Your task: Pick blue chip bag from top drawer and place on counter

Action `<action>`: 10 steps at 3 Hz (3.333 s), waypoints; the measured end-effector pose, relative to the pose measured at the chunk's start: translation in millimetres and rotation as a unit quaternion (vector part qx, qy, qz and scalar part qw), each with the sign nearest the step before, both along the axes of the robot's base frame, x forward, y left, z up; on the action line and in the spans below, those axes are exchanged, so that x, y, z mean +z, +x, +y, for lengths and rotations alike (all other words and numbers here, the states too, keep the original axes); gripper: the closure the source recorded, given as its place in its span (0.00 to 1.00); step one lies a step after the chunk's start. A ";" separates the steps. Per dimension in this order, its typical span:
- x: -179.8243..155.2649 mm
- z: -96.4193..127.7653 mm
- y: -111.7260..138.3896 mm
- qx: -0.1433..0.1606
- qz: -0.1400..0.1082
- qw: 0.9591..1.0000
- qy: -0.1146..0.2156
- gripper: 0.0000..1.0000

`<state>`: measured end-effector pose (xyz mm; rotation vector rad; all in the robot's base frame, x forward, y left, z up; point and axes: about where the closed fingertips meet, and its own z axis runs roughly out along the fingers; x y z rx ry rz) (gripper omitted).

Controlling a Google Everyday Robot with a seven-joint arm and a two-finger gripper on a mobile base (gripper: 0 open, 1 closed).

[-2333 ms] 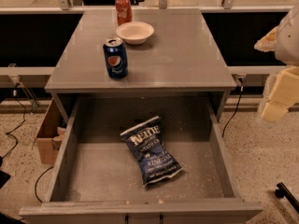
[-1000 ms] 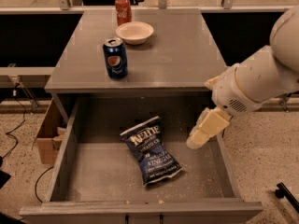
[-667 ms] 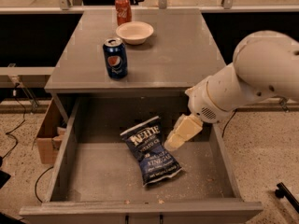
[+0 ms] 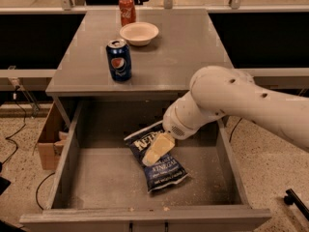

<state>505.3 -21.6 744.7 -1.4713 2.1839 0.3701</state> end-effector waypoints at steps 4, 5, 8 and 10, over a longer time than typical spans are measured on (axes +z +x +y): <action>-95.7 17.9 -17.7 0.013 0.065 0.994 -0.084 0.86; -94.8 18.2 -17.8 0.013 0.064 0.994 -0.084 1.00; 14.1 -2.2 -62.8 0.041 0.014 0.993 -0.110 1.00; 150.3 -63.6 -110.0 0.001 -0.019 0.987 -0.161 1.00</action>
Offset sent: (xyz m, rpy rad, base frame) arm -0.0111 0.0176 -0.0907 -0.1164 0.1208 0.0111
